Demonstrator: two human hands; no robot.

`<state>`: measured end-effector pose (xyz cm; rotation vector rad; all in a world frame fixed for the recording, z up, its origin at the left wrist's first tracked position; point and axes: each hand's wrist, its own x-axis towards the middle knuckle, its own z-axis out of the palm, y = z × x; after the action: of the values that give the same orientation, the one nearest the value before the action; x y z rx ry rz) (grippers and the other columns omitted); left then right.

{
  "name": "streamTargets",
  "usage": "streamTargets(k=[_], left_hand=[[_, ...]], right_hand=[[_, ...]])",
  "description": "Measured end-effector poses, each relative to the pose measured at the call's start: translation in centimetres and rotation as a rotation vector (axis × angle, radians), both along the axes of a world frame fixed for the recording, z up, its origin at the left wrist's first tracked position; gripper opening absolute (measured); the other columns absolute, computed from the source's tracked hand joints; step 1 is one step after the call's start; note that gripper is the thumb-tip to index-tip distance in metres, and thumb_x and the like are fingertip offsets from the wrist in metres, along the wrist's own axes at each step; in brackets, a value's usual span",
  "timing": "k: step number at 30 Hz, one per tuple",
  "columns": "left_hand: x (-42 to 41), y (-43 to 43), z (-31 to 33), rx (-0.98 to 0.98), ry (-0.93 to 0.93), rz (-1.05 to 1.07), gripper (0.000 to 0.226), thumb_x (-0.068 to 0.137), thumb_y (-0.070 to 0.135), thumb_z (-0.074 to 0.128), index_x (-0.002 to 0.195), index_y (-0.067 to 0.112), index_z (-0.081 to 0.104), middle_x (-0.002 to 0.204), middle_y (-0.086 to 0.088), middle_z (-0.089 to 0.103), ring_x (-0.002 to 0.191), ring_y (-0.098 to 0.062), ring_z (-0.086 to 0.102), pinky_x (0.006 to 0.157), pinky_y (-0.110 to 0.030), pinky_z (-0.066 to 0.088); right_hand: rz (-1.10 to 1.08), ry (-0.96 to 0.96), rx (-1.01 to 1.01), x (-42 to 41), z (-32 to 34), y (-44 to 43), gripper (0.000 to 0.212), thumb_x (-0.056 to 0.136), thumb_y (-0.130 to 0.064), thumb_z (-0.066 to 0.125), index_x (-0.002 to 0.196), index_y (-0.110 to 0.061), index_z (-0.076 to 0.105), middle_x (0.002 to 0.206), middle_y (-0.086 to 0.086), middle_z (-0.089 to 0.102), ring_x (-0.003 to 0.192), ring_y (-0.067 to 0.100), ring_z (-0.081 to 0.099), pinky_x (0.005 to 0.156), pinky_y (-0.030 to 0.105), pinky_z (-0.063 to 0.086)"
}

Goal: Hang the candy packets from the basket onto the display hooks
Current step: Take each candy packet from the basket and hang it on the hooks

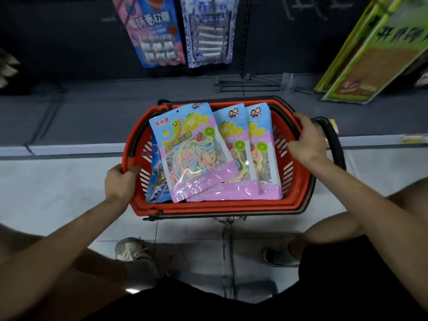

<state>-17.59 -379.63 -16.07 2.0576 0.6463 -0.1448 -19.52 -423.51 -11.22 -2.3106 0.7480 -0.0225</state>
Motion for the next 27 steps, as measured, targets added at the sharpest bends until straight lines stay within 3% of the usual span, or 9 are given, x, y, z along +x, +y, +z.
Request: streamTargets(k=[4,7,11,19,23,27], left_hand=[[-0.4,0.2,0.1,0.241,0.000,-0.105,0.037,0.096,0.035,0.063,0.120,0.006,0.058,0.104,-0.010,0.069,0.085,-0.033,0.068,0.078,-0.045,0.060],[-0.3,0.0,0.4,0.468,-0.039,-0.246,0.049,0.093,0.046,0.063,0.127,0.014,0.048,0.116,-0.010,0.063,0.092,-0.034,0.070,0.078,-0.051,0.062],[0.7,-1.1,2.0,0.668,-0.012,-0.333,0.058,0.096,0.041,0.065,0.137,0.008,0.041,0.130,-0.020,0.049,0.108,-0.042,0.065,0.085,-0.057,0.058],[6.8,-0.8,1.7,0.655,-0.049,-0.395,0.051,0.102,0.045,0.057,0.139,0.012,0.046,0.126,-0.017,0.062,0.098,-0.037,0.071,0.080,-0.053,0.061],[8.2,-0.6,1.2,0.531,-0.063,-0.357,0.041,0.104,0.040,0.058,0.128,0.009,0.050,0.112,-0.016,0.071,0.089,-0.036,0.073,0.077,-0.052,0.063],[8.5,-0.8,1.7,0.516,-0.068,-0.386,0.040,0.104,0.039,0.058,0.124,0.006,0.048,0.110,-0.019,0.070,0.089,-0.038,0.072,0.076,-0.054,0.062]], right_hand=[[0.027,0.005,-0.108,-0.1,-0.8,1.0,0.079,0.087,-0.016,0.070,0.157,-0.034,0.039,0.139,0.026,0.047,0.117,0.045,0.060,0.099,0.041,0.051],[0.068,0.012,-0.184,-0.4,-1.0,1.3,0.078,0.090,-0.018,0.069,0.159,-0.032,0.035,0.141,0.027,0.043,0.116,0.048,0.059,0.096,0.046,0.052],[0.085,0.011,-0.207,-0.9,-0.9,0.8,0.078,0.088,-0.014,0.070,0.157,-0.025,0.034,0.138,0.028,0.050,0.116,0.048,0.060,0.092,0.047,0.052],[-0.099,0.035,-0.115,0.5,-2.5,0.3,0.059,0.088,-0.020,0.073,0.134,-0.008,0.037,0.120,0.024,0.064,0.103,0.044,0.066,0.076,0.041,0.045],[-0.209,-0.016,-0.047,1.5,-2.1,0.0,0.071,0.082,-0.022,0.079,0.137,-0.013,0.037,0.122,0.021,0.066,0.108,0.042,0.067,0.090,0.045,0.050],[-0.189,-0.044,-0.005,1.0,-1.6,-0.2,0.073,0.077,-0.027,0.086,0.133,-0.017,0.040,0.119,0.016,0.068,0.107,0.039,0.067,0.090,0.043,0.050]])
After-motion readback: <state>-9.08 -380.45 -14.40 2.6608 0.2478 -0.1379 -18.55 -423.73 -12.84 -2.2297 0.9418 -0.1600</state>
